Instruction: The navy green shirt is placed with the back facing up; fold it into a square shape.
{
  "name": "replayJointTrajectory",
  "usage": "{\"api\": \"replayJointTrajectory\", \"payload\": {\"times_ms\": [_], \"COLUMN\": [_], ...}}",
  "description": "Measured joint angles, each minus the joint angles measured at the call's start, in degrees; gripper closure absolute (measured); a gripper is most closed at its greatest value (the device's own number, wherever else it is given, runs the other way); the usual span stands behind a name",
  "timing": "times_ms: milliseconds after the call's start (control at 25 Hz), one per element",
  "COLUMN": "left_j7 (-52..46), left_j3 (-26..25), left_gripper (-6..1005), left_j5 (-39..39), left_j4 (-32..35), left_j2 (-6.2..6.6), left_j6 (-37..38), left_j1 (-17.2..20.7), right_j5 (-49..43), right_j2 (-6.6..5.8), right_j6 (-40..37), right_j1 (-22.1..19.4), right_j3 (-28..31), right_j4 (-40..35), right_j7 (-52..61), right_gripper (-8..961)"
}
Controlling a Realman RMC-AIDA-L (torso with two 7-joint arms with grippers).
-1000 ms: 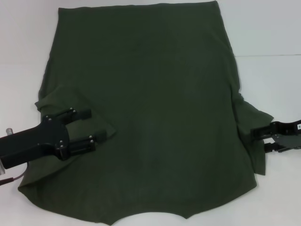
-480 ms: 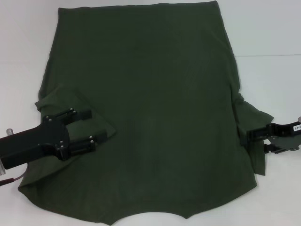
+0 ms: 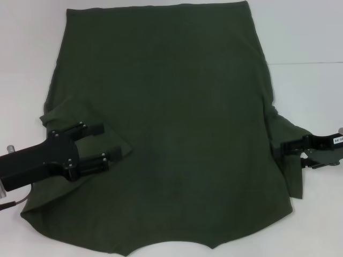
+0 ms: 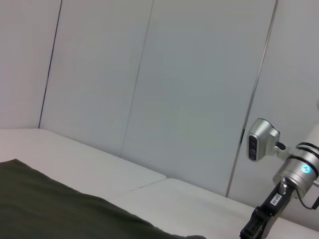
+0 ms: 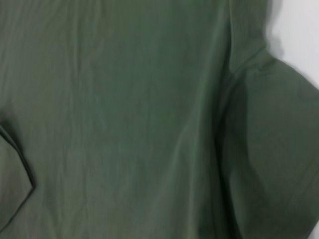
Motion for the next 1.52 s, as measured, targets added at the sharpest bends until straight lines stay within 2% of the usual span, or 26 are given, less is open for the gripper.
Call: {"api": "replayJointTrajectory", "payload": {"times_ms": [680, 1120, 1520], "left_j7": [0.0, 0.0, 0.0], "left_j3": [-0.2, -0.2, -0.3], "left_gripper": [153, 152, 153], "left_j5": [-0.1, -0.1, -0.1], "left_j4": [0.2, 0.2, 0.1], "left_j2": [0.00, 0.00, 0.00], "left_j6": [-0.1, -0.1, 0.0], "left_j1": [-0.3, -0.4, -0.4], "right_j5": [0.0, -0.1, 0.0], "right_j2": [0.04, 0.05, 0.13], "right_j6": [0.5, 0.5, 0.5], "right_j1": [0.4, 0.3, 0.3], "right_j3": [-0.3, 0.0, 0.0], "right_j4": [0.0, 0.5, 0.7], "right_j7": [0.5, 0.3, 0.1], "right_gripper": [245, 436, 466]}}
